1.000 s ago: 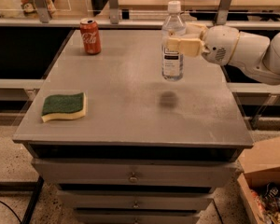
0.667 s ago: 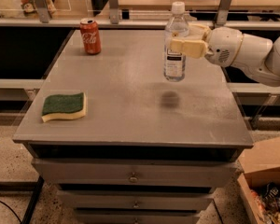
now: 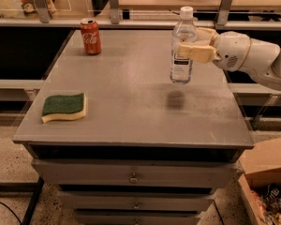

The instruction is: Place blue plastic bottle upright

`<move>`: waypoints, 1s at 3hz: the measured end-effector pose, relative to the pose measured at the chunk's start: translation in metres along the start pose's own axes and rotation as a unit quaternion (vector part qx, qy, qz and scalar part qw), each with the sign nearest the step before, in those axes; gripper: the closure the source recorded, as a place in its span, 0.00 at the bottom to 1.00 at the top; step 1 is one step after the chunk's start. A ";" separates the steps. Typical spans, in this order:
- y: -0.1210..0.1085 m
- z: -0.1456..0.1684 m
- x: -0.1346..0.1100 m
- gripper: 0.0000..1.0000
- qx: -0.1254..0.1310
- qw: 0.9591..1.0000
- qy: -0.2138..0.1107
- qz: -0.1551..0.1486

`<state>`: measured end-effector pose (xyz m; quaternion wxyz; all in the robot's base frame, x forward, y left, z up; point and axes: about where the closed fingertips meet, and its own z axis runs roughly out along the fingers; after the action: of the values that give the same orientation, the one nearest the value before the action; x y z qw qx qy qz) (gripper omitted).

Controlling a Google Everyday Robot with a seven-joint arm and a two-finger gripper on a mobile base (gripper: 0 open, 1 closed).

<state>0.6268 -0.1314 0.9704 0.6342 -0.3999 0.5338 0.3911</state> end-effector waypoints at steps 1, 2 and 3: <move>0.004 -0.004 0.008 1.00 -0.013 1.000 0.005 -0.013; 0.008 -0.007 0.020 1.00 -0.021 1.000 0.005 -0.016; 0.010 -0.009 0.029 0.83 -0.027 0.999 -0.001 -0.017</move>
Offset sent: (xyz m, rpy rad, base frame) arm -0.0108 -0.0107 -0.0383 -0.0309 -0.0354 0.0440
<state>0.6174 -0.1339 0.9400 0.6305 -0.4255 0.5152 0.3951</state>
